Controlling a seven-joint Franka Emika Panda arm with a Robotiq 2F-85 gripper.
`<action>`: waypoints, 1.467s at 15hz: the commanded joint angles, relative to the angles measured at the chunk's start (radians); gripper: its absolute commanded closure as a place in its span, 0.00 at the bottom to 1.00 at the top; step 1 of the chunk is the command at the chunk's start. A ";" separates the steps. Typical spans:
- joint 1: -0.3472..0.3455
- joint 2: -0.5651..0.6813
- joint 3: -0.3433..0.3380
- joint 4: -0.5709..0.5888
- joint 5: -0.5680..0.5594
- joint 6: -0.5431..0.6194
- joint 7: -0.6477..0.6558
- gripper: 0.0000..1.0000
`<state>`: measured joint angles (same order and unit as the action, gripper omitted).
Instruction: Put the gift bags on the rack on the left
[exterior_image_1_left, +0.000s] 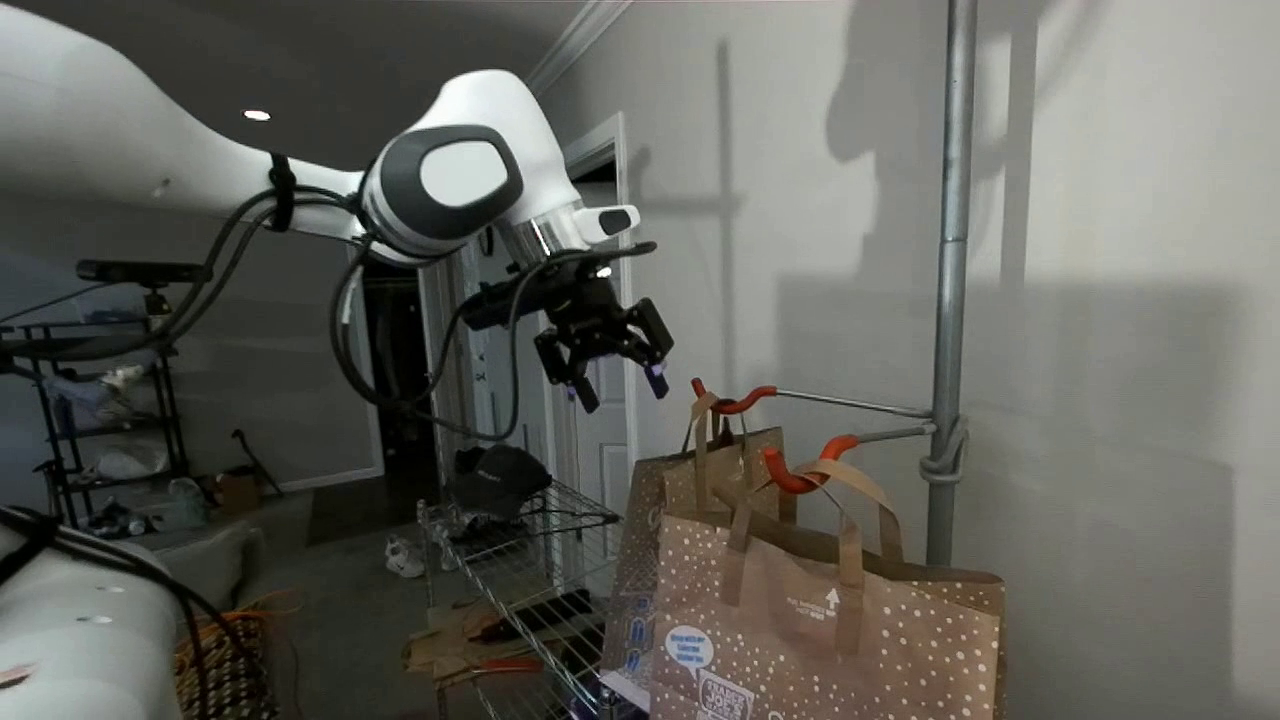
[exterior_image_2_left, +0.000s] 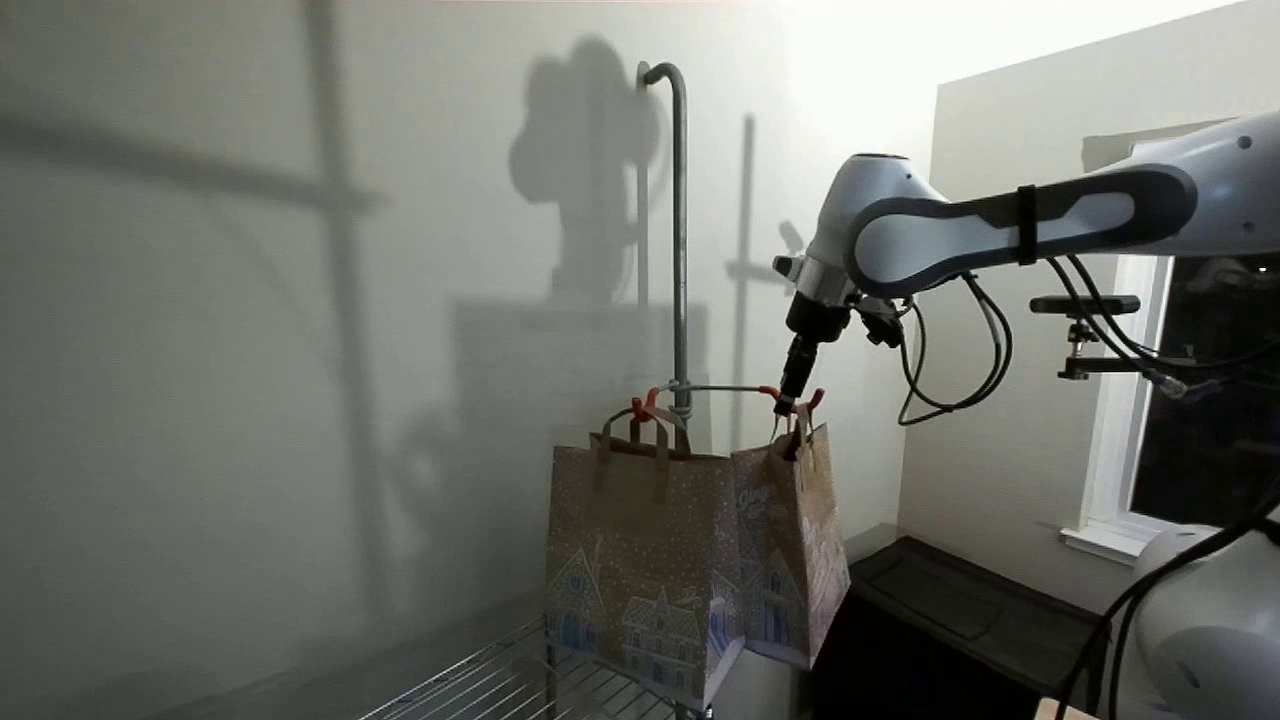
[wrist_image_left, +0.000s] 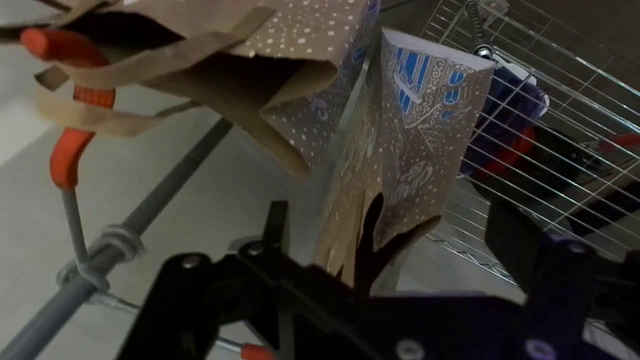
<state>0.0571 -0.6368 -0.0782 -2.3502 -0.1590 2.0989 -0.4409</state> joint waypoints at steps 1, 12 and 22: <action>0.057 0.028 -0.012 0.029 -0.037 0.057 -0.126 0.00; 0.074 0.045 -0.002 0.031 -0.029 0.097 -0.154 0.00; 0.113 0.282 0.006 0.023 0.057 0.336 -0.131 0.00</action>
<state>0.1970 -0.3849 -0.0794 -2.3325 -0.1209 2.4033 -0.5887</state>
